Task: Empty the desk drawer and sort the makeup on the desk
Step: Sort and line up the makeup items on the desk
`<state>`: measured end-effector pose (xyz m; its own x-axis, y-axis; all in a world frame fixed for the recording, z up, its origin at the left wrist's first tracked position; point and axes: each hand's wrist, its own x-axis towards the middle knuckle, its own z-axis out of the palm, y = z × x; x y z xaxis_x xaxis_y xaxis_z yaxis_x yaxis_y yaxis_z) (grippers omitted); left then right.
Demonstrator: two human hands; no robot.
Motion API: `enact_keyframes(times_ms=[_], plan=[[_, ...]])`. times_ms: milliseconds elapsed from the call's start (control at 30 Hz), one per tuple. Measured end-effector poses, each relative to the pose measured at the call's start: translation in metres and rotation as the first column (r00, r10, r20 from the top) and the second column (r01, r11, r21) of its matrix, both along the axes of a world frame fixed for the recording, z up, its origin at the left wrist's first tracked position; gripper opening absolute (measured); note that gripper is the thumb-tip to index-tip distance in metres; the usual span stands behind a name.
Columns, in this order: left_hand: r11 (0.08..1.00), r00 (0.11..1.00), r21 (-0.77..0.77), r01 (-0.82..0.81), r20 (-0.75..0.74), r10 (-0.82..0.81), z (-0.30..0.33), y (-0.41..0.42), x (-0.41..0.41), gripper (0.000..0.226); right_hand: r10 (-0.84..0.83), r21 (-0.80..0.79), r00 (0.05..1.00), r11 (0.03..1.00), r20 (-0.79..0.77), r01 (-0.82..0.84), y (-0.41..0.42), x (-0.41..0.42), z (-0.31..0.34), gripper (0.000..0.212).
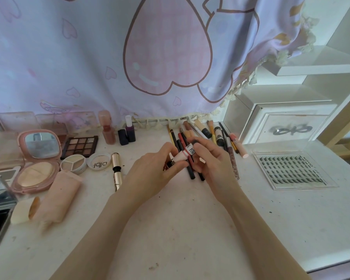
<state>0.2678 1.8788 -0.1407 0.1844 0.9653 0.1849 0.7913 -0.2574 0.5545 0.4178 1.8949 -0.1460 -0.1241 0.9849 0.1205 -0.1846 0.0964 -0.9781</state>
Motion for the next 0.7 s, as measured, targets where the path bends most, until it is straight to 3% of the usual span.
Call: enact_keyframes(times_ms=[133,267,533,700], plan=[[0.999,0.999,0.019,0.028,0.022,-0.028,0.0022,0.0008,-0.0001,0.020,-0.061,0.012,0.996,0.998,0.067,0.060,0.0009,0.0005,-0.0011,0.024],[0.998,0.988,0.032,0.044,0.147,-0.049,0.0031,0.0031,-0.0009,0.007,-0.092,0.028,0.995,0.995,0.042,0.091,0.0020,0.0022,0.0002,0.028],[0.998,0.923,-0.070,0.007,0.384,0.020,0.0011,0.0048,-0.0032,0.022,-0.082,0.017,0.996,0.996,-0.045,0.083,0.0041,0.0042,-0.0007,0.036],[0.990,0.756,-0.128,-0.063,0.641,0.131,0.0040,0.0056,-0.0066,0.017,-0.119,0.094,0.965,0.991,0.234,0.099,0.0009,-0.0002,-0.0028,0.023]])
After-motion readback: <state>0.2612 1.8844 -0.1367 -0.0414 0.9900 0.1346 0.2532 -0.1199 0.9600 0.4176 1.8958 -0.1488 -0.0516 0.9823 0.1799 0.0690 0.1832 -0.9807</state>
